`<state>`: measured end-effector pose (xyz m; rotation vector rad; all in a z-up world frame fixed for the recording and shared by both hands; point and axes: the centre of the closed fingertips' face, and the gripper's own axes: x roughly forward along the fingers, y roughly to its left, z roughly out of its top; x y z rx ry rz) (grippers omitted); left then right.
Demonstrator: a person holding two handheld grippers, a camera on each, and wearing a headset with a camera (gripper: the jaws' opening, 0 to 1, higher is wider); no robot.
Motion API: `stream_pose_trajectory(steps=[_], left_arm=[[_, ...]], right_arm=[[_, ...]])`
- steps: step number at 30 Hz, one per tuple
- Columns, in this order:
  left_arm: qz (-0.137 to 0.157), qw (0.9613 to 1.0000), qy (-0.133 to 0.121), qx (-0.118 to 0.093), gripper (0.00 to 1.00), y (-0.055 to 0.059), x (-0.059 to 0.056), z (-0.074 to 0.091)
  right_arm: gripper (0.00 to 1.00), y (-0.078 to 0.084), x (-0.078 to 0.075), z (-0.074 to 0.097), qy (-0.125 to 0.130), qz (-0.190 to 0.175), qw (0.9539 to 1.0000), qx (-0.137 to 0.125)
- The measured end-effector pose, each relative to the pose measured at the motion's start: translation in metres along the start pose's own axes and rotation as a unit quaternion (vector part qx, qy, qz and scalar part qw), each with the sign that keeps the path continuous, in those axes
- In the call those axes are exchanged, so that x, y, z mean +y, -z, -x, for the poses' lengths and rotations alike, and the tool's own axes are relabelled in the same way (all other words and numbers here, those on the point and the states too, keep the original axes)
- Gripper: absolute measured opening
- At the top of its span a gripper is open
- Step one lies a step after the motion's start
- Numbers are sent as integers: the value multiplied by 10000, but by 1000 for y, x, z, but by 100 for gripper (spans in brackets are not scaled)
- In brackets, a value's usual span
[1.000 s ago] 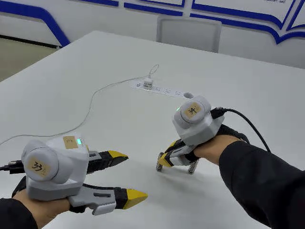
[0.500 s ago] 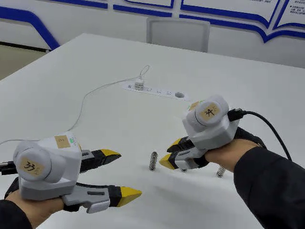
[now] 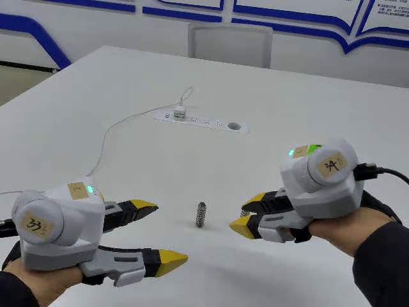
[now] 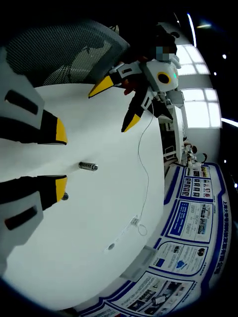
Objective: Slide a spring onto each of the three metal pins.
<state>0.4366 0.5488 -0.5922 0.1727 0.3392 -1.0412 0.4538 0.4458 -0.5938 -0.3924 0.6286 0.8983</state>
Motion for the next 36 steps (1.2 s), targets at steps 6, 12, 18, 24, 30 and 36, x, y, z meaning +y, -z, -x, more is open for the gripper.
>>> stream_pose_trajectory(steps=[6, 12, 18, 24, 30, 36], left_arm=[[16, 10000, 10, 3, 63, 0, -1, 0], [16, 10000, 22, 18, 63, 1, -2, -1], [14, 10000, 16, 41, 64, 2, -2, -1], [40, 10000, 12, 55, 64, 4, -1, -1], [48, 9999, 28, 84, 64, 6, -1, -2], [76, 9999, 51, 81, 65, 8, -1, -3]], right_arm=[[27, 16, -3, 20, 220, -192, 9994, -157], [29, 30, -15, 35, 470, -350, 9979, -283], [33, 41, -34, 50, 741, -492, 9949, -466], [37, 57, -42, 58, 863, -485, 9939, -487], [44, 75, -47, 63, 941, -518, 9926, -558], [46, 84, -51, 67, 1005, -274, 9920, -716]])
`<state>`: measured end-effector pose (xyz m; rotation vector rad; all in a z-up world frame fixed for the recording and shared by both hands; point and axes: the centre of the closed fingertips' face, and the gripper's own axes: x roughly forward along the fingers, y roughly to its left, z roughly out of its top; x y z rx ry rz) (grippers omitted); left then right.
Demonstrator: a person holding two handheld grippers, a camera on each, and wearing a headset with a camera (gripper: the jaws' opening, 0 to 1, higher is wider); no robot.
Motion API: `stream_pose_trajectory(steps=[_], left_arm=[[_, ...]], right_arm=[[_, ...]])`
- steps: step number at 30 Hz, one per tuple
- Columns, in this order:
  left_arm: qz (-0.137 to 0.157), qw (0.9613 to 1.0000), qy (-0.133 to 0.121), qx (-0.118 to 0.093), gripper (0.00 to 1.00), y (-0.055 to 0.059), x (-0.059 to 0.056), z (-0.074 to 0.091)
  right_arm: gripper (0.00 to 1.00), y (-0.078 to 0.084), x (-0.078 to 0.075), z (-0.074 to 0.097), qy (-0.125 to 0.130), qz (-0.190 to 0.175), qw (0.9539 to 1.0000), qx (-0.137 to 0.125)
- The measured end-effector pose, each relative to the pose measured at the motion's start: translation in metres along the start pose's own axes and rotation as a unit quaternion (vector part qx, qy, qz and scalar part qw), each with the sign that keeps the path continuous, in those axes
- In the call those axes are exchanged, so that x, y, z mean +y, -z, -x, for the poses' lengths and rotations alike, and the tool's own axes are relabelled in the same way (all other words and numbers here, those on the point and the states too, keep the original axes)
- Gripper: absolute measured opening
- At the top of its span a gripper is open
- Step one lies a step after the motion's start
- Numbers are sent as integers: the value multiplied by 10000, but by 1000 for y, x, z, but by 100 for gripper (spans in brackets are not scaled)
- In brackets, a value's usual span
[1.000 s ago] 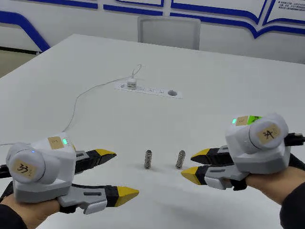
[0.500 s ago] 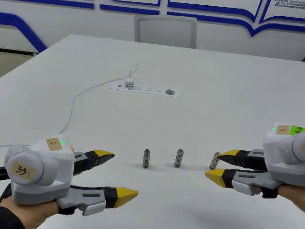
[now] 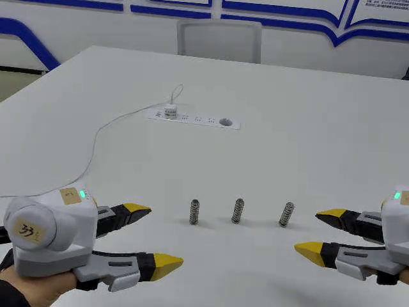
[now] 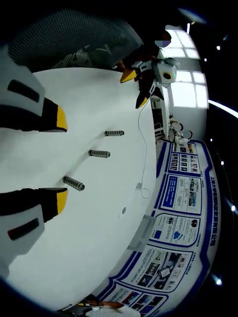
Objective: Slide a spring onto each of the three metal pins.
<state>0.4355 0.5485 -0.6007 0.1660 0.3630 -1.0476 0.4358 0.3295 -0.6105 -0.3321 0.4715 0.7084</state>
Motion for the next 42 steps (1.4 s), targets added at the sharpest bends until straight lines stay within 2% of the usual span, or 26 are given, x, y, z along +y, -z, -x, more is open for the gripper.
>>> stream_pose_trajectory(steps=[8, 16, 32, 42], left_arm=[[25, 10000, -20, -1, 65, 1, 0, 0], [42, 10000, -60, 32, 66, 3, 1, 0], [134, 9998, -101, 85, 66, 6, 3, 0], [85, 9999, -63, 127, 65, 6, -1, 0]], right_arm=[[52, 11, -3, 3, 0, 47, 10000, -78], [56, 7, -3, 6, 34, -135, 9996, -231], [58, 5, -3, 5, 37, -260, 9993, -278], [58, 3, -3, 11, 101, -409, 9985, -347]])
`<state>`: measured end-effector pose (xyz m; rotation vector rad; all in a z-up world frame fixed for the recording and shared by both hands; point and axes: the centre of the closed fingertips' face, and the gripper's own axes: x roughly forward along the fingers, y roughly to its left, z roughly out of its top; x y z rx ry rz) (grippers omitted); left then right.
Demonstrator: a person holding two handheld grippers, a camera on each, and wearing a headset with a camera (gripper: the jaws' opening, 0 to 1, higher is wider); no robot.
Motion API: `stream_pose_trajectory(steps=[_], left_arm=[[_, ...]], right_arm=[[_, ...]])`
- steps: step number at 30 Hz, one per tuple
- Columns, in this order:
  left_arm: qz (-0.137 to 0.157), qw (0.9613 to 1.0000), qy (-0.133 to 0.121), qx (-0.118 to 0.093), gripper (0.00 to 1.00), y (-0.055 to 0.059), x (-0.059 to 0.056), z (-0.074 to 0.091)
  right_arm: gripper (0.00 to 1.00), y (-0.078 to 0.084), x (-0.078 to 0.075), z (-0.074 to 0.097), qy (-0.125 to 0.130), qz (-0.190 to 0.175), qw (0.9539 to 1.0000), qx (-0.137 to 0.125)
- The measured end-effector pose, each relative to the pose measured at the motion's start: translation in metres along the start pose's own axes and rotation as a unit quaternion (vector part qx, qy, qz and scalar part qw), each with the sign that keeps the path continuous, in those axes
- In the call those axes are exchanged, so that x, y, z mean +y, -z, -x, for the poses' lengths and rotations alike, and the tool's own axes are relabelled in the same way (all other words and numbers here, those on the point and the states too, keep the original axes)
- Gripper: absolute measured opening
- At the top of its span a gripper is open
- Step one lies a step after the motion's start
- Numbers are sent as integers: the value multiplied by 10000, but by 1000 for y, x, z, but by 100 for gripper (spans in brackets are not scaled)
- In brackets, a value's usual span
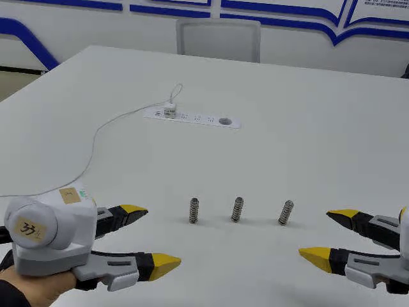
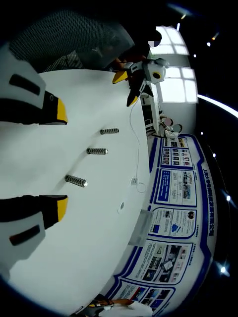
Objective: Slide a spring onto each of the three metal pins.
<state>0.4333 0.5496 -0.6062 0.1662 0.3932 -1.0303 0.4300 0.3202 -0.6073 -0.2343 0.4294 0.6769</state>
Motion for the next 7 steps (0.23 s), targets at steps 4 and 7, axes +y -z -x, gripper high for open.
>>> stream_pose_trajectory(steps=[4, 7], left_arm=[[31, 10000, -20, -24, 65, 0, 1, 0], [29, 10000, -25, -5, 65, 0, 1, 0]], right_arm=[[58, 4, 0, 0, -2, -17, 10000, 45], [58, 3, -2, -1, 6, -48, 10000, 35]])
